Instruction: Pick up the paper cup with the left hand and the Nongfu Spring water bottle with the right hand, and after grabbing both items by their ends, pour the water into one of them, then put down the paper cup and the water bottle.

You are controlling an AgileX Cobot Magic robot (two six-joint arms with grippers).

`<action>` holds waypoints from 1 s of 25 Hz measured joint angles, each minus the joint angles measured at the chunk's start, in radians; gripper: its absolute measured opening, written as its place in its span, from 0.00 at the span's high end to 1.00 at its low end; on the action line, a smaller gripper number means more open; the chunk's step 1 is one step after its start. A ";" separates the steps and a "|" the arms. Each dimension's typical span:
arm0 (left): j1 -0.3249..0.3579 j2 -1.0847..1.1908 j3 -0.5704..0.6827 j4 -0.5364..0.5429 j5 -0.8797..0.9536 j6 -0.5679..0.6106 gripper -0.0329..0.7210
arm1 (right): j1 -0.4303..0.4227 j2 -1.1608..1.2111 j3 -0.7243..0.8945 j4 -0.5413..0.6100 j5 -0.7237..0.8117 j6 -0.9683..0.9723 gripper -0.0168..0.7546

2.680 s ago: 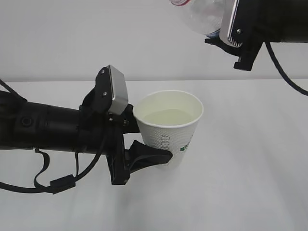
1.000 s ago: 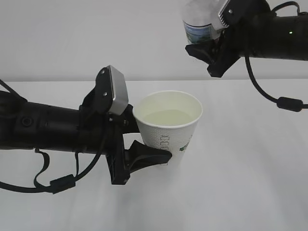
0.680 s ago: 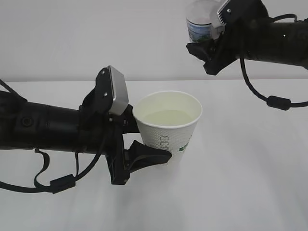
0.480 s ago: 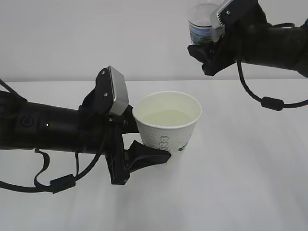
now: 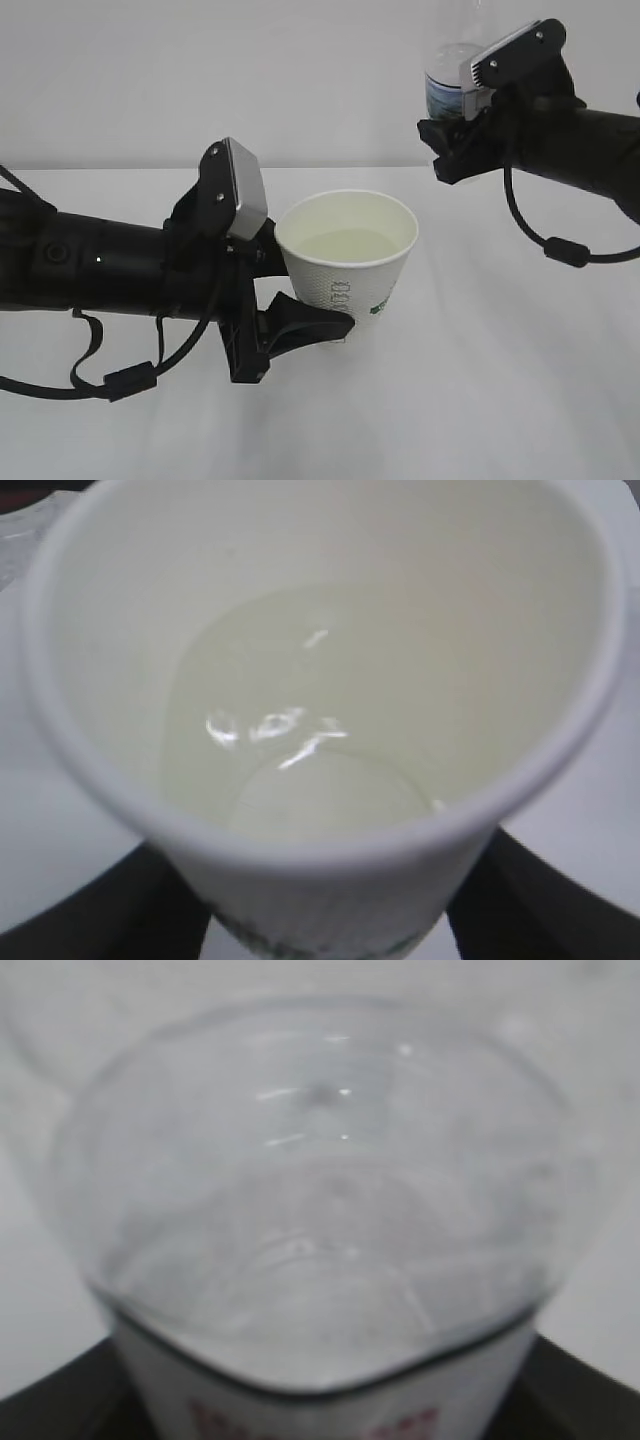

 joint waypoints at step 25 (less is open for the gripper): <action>0.000 0.000 0.000 0.000 0.004 0.000 0.31 | 0.000 0.000 0.354 0.425 -0.372 -0.120 0.34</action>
